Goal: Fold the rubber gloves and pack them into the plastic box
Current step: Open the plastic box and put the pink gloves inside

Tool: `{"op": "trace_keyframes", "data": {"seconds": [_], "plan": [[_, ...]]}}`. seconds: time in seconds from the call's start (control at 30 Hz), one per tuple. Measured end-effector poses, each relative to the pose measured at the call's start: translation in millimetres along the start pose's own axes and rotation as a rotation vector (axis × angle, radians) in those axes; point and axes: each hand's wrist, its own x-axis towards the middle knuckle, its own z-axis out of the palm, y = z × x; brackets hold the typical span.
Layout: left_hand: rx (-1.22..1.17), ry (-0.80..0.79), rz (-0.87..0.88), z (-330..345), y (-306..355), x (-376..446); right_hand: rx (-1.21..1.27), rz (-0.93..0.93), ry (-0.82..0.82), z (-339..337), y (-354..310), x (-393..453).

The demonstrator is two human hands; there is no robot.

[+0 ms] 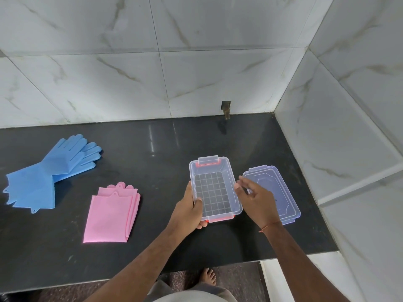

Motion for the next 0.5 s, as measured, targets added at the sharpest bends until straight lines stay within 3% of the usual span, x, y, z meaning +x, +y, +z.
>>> {"op": "trace_keyframes", "data": {"seconds": [0.07, 0.3, 0.5], "plan": [[-0.003, 0.005, 0.002, 2, 0, 1, -0.051, -0.037, -0.073, 4, -5, 0], [-0.009, -0.009, -0.009, -3, -8, 4, -0.137, -0.018, -0.002, 7, -11, -5], [0.035, 0.19, -0.008, -51, -54, -6, -0.318, -0.312, 0.213, 18, -34, -5]]}}
